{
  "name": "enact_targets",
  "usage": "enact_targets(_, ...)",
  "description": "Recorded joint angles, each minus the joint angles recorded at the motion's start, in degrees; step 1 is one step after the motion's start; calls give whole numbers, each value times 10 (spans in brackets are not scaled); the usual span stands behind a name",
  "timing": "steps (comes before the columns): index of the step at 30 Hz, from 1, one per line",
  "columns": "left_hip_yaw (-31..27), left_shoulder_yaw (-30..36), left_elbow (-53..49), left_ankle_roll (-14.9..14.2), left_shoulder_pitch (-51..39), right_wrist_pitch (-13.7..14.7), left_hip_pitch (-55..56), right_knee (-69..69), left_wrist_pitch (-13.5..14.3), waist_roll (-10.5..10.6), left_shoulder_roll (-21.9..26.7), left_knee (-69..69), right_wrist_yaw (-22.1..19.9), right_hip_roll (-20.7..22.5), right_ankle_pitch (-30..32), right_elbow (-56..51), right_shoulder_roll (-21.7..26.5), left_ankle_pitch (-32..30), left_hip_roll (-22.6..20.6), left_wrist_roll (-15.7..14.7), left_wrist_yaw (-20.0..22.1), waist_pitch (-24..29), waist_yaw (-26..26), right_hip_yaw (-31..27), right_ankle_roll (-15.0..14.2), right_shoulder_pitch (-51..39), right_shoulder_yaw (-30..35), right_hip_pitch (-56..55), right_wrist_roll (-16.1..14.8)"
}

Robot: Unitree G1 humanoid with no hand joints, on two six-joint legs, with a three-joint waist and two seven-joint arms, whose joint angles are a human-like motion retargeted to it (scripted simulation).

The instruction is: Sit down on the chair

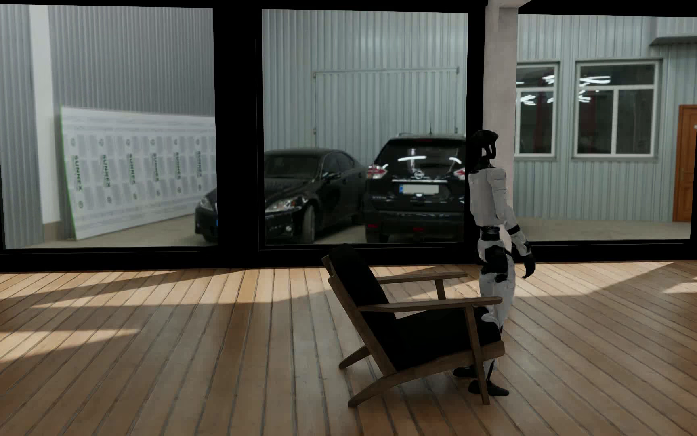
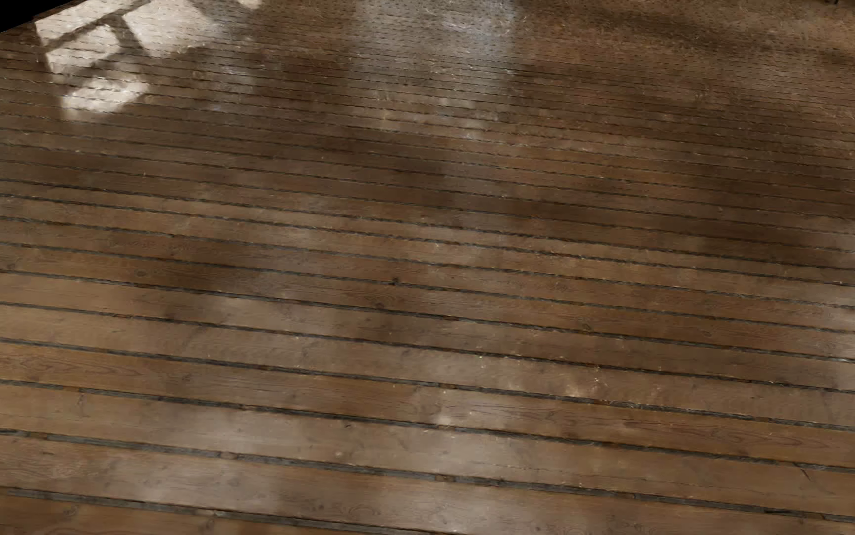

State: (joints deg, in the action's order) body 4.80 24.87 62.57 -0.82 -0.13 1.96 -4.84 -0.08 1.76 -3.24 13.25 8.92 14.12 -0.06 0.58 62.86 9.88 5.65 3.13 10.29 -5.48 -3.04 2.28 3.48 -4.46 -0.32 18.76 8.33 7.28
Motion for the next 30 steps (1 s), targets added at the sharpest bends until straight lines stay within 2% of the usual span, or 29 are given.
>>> enact_targets(1, -1, 7, -5, 2, -10, 4, 1, 0, -13, -1, 17, 0, -6, 1, 0, -9, 0, -1, 0, -14, 4, 2, 2, 1, 2, -5, 5, 0, 15)
enact_targets(2, 1, 15, -21, -1, -12, -2, 1, 0, -19, -1, 40, 2, -12, 0, -2, -12, 16, -1, 1, -8, -5, 2, 2, 3, 1, -11, 8, 2, 7)
enact_targets(3, 3, 22, -34, -4, -15, 4, 2, 0, -5, 0, 64, 2, 6, -1, -1, -14, 35, -1, 3, 13, -22, 1, 2, 5, -2, -19, 9, 0, 4)
enact_targets(4, 5, 22, -43, -3, -17, 14, 2, 2, 7, 1, 85, 2, 28, -1, -1, -20, 54, -1, 3, 33, -31, 0, 2, 7, -2, -26, 12, -1, 22)
enact_targets(5, 7, 17, -40, -1, -18, 18, -2, 2, 11, 1, 101, 1, 32, 0, -1, -21, 70, -1, 1, 42, -36, 1, 2, 8, -2, -30, 19, 2, 34)
enact_targets(7, 8, 8, -1, -2, -21, 28, -5, 1, 0, 1, 113, 1, -4, 1, -1, 15, 85, 1, 2, 28, -8, 0, 1, 7, 0, -36, 11, 4, 37)
enact_targets(9, 12, -6, 44, -5, -22, 20, -9, -1, -15, 0, 112, 0, -68, 1, -2, 75, 83, 2, 4, 3, 35, -2, 1, 8, 0, -39, -8, 9, 10)
enact_targets(11, 14, -14, 64, -3, -17, 10, -12, 3, -21, 0, 109, 0, -107, 2, -2, 112, 79, 4, 3, -2, 56, -4, 1, 8, 0, -37, -20, 6, -17)
enact_targets(17, 13, -9, 21, -3, 5, 27, -12, -1, -4, -1, 81, 0, -61, 1, 0, 60, 68, 5, 3, 22, 26, -7, 1, 7, -2, -6, -11, 9, 14)
enact_targets(21, 11, 16, 9, 0, -5, 17, -10, 5, -10, -2, 42, 0, -46, 0, 2, 44, 39, 0, 1, 17, 13, 6, 0, 6, -1, -7, -1, 3, 6)
enact_targets(23, 9, 26, -9, 4, -13, 6, -9, 20, -10, -1, 34, -1, -31, 0, 1, 34, 33, -5, -2, 16, -3, 18, 0, 3, 1, -15, 9, -7, -9)
enact_targets(26, 7, 53, -33, 8, -46, -7, 11, 48, -15, -1, 47, 31, -10, -2, 2, -3, 34, -2, -3, 14, -37, 51, -2, 3, 4, -42, 33, -25, -7)
enact_targets(28, 1, 79, -55, 12, -72, -10, 38, 92, -6, 0, 59, 64, -4, -5, -4, -23, 38, 2, -4, 28, -67, 71, -4, -1, 5, -67, 59, -58, 2)
enact_targets(30, -6, 107, -77, 13, -103, -7, 71, 154, -2, 1, 69, 103, -2, -11, -16, -48, 47, 7, -3, 41, -77, 102, -5, -6, 1, -99, 91, -106, 14)
